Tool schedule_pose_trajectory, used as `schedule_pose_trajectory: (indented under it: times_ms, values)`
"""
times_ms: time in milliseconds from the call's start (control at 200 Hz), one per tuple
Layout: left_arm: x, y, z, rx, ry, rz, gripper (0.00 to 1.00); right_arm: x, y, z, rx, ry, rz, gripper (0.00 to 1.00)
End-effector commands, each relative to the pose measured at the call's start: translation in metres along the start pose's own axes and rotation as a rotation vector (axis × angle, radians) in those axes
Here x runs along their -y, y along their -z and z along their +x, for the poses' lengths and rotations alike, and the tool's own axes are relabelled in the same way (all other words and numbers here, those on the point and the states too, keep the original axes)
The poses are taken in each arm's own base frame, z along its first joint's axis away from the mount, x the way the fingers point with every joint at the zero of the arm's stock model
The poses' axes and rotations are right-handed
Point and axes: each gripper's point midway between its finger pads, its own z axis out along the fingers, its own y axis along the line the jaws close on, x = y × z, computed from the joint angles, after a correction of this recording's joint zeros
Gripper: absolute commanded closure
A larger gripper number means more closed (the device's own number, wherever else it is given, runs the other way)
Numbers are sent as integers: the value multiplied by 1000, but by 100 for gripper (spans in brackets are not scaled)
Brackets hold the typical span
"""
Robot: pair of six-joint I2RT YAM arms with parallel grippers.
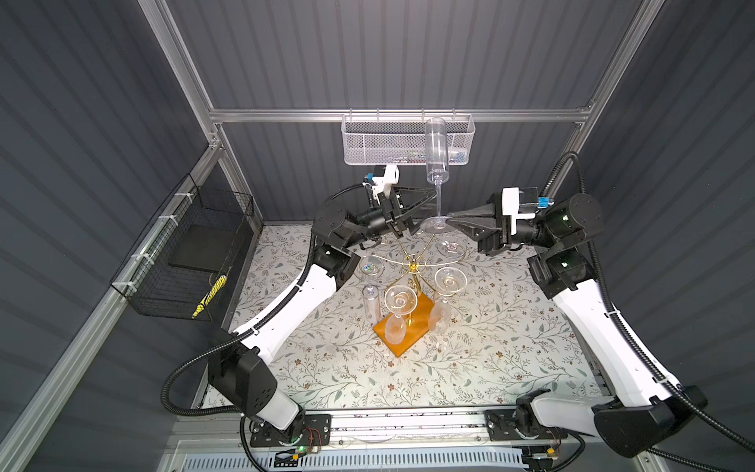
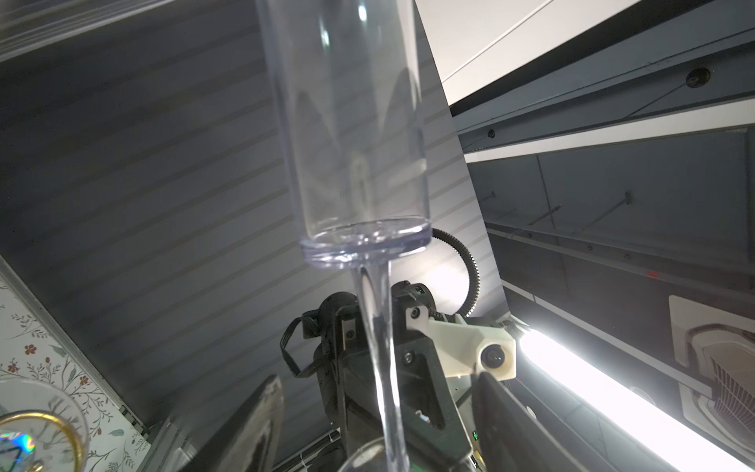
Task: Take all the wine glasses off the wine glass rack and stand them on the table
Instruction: 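Close the left gripper on the flute stem while the right gripper opens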
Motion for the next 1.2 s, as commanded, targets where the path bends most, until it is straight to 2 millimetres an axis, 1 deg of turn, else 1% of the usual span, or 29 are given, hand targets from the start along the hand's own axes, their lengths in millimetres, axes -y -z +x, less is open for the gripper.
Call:
schedule_pose_trajectory:
  times_ms: [0, 110, 215, 290, 560, 630, 735, 825, 840, 940, 950, 960, 965, 985, 1011, 1056, 1091, 1101, 1116, 1196]
  values:
    - [15, -9, 12, -64, -32, 59, 33, -7, -4, -3, 9, 36, -27, 100]
    - [14, -8, 12, -59, -24, 59, 43, -9, -5, -1, 4, 41, -33, 100]
    - [12, -7, 12, -56, -18, 54, 58, -10, -5, 0, -3, 47, -36, 100]
    - [12, -8, 12, -56, -14, 56, 67, -11, -4, 3, -13, 54, -29, 100]
    - [7, -7, 15, -74, -7, 37, 80, -16, 1, 10, -64, 88, 0, 100]
    - [7, -8, 16, -78, -8, 36, 87, -18, 1, 10, -70, 96, 1, 100]
    - [7, -7, 16, -78, -12, 34, 100, -19, 2, 11, -75, 98, -2, 100]
    - [7, -8, 16, -79, -15, 34, 100, -19, 2, 11, -78, 98, 3, 100]
    - [7, -8, 16, -79, -18, 35, 100, -18, 2, 12, -80, 97, 8, 93]
    - [11, -7, 16, -75, -47, 41, 100, -15, 5, 13, -90, 102, 63, 31]
    - [11, -7, 16, -74, -49, 41, 100, -14, 6, 13, -91, 104, 68, 16]
    - [12, -7, 15, -72, -52, 40, 100, -14, 6, 13, -91, 104, 71, 6]
    - [12, -7, 15, -72, -54, 40, 100, -14, 6, 13, -92, 104, 74, 3]
    - [12, -7, 15, -69, -62, 37, 100, -14, 7, 12, -93, 107, 87, 1]
    - [13, -7, 15, -66, -65, 33, 100, -13, 9, 10, -95, 109, 105, 1]
    - [15, -7, 14, -63, -120, 24, 100, -9, 12, 7, -94, 115, 153, 1]
    - [16, -8, 13, -58, -152, 8, 100, -1, 14, 8, -92, 104, 210, 1]
    - [17, -7, 13, -57, -166, 5, 100, -3, 17, -1, -79, 119, 227, 1]
    - [18, -7, 12, -55, -183, -4, 100, -1, 19, -6, -69, 124, 256, 1]
    - [25, -7, 9, -47, -300, -59, 100, 14, 33, -21, -14, 119, 416, 1]
